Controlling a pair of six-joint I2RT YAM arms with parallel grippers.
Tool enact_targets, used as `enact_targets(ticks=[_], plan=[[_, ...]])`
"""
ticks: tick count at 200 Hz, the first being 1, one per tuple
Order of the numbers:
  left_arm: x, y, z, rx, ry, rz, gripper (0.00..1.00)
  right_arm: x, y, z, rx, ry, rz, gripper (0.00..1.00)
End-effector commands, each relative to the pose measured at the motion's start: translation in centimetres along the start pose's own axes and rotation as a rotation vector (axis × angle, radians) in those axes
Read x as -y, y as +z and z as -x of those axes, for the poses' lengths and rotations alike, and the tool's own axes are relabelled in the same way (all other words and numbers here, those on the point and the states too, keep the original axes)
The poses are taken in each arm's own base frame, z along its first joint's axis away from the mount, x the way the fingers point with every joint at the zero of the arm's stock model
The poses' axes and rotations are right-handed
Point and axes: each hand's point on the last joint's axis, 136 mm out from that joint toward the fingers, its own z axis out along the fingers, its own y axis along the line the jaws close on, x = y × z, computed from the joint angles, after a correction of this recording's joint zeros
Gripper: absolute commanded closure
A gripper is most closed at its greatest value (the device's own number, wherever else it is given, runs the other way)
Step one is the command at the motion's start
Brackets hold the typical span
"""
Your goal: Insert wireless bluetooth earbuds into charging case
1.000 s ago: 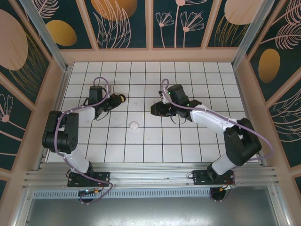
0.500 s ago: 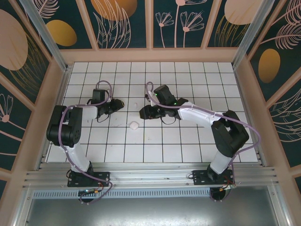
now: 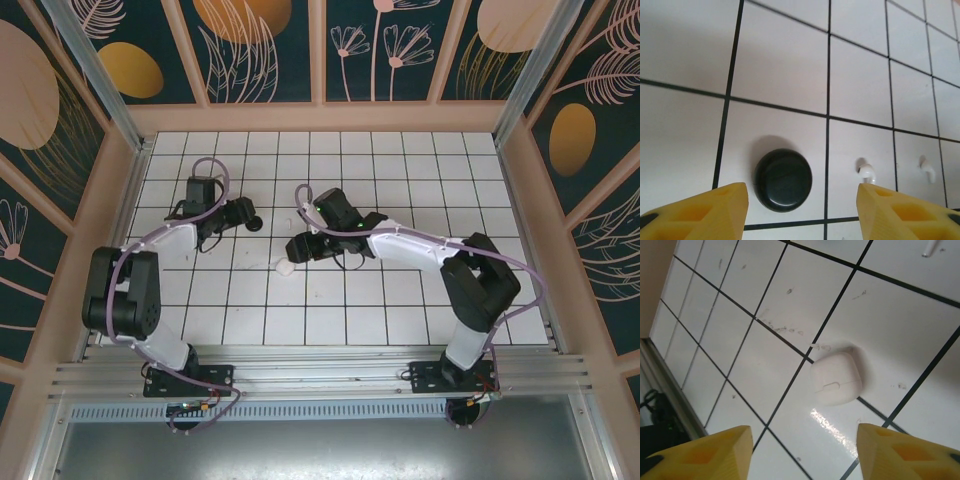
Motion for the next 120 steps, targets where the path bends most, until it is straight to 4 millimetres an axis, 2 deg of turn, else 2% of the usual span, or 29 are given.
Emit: enact_targets(ticks=[1, 46, 89, 120], plan=[[0.4, -1.9, 0.6, 0.025, 0.039, 0.014, 0.41, 0.7, 1.1, -0.5, -0.033, -0.033, -0.085, 0.39], [2.3, -4.0, -1.6, -0.02, 0.032, -0.103, 0.4, 1.5, 3.3, -1.2, -0.098, -0.118, -0.222, 0.35], [2.7, -5.2, -3.0, -0.034, 0.03, -0.139, 0.41, 2.4, 4.8, -1.8, -0.136, -0.196, -0.302, 0.33], [2.7, -5.1, -3.7, -0.049, 0.025, -0.157, 0.41, 3.3, 6.0, -2.2, -0.169, -0.241, -0.349, 0.31]])
